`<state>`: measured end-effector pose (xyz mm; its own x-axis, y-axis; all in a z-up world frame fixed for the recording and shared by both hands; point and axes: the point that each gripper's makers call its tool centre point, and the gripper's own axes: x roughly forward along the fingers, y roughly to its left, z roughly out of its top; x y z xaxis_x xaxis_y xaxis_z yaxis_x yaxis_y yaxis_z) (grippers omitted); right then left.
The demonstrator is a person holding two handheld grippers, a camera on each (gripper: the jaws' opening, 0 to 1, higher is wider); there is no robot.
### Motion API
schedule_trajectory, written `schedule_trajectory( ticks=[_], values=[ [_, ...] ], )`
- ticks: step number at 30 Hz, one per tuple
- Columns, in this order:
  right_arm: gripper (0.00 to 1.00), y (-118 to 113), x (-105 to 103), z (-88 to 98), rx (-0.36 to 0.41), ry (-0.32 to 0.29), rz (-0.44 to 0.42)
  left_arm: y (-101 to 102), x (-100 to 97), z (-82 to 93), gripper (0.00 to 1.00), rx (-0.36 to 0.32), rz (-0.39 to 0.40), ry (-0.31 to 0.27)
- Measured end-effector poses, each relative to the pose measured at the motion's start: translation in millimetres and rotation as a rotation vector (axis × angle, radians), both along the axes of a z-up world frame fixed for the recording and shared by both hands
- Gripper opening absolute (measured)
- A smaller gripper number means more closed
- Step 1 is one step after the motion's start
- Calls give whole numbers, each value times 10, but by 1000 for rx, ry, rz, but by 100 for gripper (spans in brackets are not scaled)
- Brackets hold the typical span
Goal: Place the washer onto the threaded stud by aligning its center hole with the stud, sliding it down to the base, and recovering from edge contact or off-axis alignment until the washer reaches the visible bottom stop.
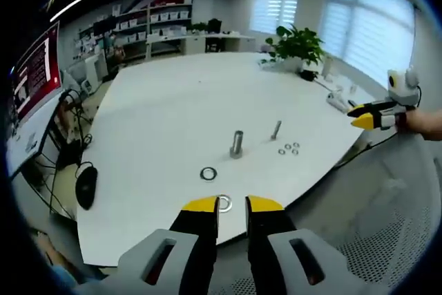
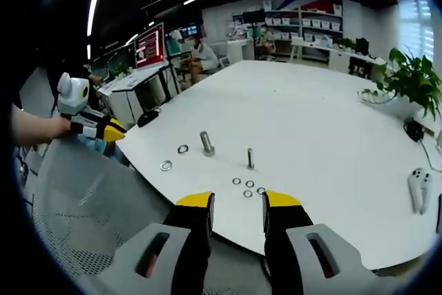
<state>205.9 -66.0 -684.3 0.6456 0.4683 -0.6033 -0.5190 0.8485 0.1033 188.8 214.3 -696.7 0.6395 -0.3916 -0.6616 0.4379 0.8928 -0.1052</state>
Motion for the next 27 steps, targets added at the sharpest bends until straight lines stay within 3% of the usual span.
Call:
schedule_trajectory(
  ticks=[9, 14, 18, 21, 27],
  values=[
    [31, -22, 24, 7, 1, -4, -13, 4, -2, -12, 13, -15, 14, 14],
    [31, -58, 60, 44, 21, -16, -40, 25, 101, 159, 16, -93, 64, -56],
    [31, -75, 60, 30, 1, -15, -44, -16, 99, 171, 17, -101, 45, -63],
    [31, -108, 67, 5, -5, 0, -60, -89, 132, 287, 23, -172, 42, -99],
    [31, -177, 69, -44, -42, 17, -93, -161, 85, 219, 23, -144, -10, -76]
  ],
)
